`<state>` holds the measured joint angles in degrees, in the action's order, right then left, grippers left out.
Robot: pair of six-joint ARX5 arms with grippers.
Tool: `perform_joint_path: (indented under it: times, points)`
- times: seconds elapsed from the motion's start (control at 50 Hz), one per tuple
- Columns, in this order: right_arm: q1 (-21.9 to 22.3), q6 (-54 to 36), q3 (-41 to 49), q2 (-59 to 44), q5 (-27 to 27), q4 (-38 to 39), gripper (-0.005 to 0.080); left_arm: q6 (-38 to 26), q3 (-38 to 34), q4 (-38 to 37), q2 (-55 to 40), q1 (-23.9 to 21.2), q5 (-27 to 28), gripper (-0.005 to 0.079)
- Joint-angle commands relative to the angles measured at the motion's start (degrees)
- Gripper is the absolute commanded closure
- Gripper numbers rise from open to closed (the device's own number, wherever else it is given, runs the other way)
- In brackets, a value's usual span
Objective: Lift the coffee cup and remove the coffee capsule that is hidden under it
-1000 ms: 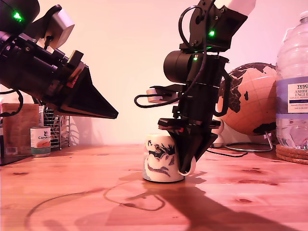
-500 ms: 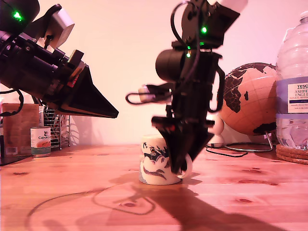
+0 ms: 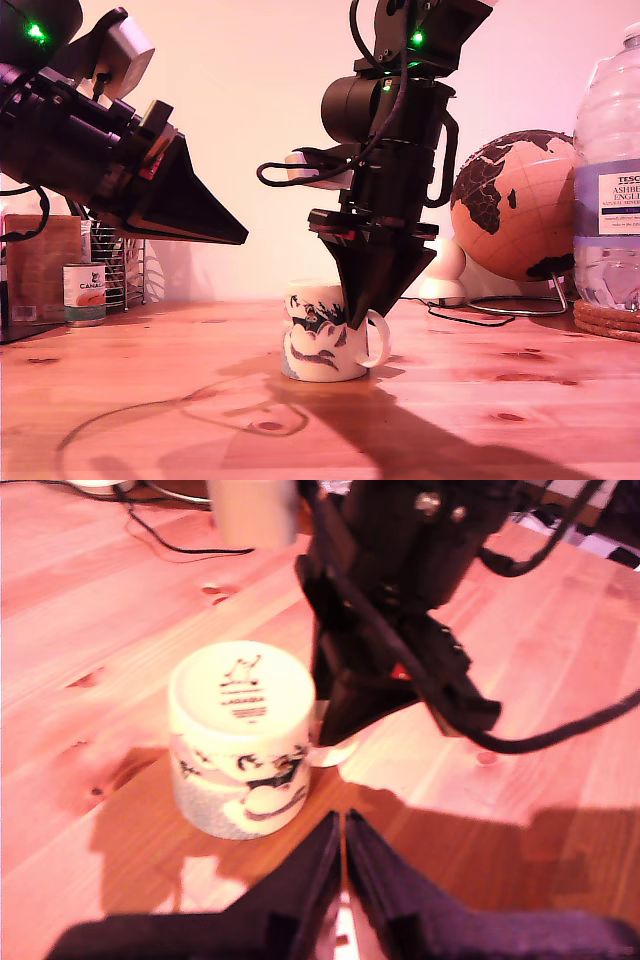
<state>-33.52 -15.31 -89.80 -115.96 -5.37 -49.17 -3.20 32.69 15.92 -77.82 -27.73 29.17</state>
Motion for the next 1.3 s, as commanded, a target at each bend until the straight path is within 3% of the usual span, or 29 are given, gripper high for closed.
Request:
perform_joint_path:
  times: [0.0,0.58,0.82,0.96,1.28]
  points:
    - [-0.55,-1.05,-0.02,-1.64,-0.02,0.09,0.0528,0.2,0.02,0.52,-0.17,-0.17,0.42,0.0751]
    - [-0.59,-1.73,-0.04,-5.29,0.09,0.13,0.0542,0.2,0.02,0.42,-0.17,-0.2,0.42,0.0751]
    - [-0.59,-2.1,-0.68,-5.29,0.15,0.09,0.0602,0.22,0.02,0.44,-0.17,-0.2,0.42,0.0751]
    - [-0.7,-2.29,-0.68,-5.29,-0.02,0.15,0.0723,0.26,0.02,0.39,-0.17,-0.2,0.44,0.0751]
    - [-1.01,-2.05,-0.7,-5.2,0.04,0.24,0.0765,0.79,0.02,0.35,-0.17,-0.2,0.57,0.0751]
